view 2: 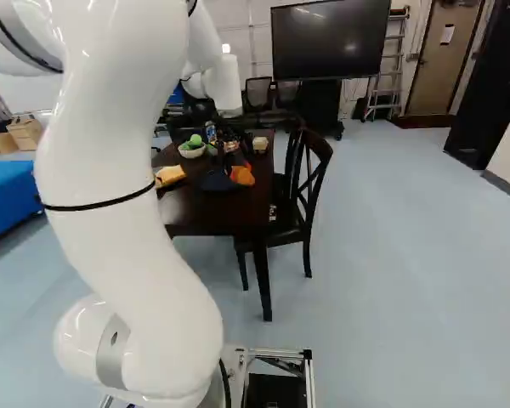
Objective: Move the croissant to the empty plate
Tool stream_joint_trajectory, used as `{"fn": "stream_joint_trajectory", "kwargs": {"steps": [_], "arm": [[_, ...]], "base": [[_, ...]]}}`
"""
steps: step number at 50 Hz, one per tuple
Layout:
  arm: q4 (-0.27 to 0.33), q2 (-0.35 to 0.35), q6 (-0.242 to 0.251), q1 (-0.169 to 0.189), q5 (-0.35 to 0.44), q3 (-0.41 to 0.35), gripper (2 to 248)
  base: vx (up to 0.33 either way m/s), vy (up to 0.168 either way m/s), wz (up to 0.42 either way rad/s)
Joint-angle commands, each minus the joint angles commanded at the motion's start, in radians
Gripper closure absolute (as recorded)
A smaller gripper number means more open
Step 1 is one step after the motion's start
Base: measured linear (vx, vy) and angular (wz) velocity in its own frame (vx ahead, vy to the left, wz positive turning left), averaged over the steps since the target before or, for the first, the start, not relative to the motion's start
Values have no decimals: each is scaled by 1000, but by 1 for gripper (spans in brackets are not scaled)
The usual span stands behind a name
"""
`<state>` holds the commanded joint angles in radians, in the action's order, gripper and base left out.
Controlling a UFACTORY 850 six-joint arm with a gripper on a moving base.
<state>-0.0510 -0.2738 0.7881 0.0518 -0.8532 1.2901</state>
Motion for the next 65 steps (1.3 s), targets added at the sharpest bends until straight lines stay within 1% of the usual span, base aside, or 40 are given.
{"fn": "stream_joint_trajectory", "kwargs": {"steps": [23,47,57,65], "arm": [[-9,-40,0,-4,-79,124,124],[-56,-146,0,-9,-130,261,124],[-52,-184,0,-26,-130,313,124],[-24,-214,0,-45,-130,354,124]], "base": [[0,0,0],[0,0,0],[0,0,0],[0,0,0]]}}
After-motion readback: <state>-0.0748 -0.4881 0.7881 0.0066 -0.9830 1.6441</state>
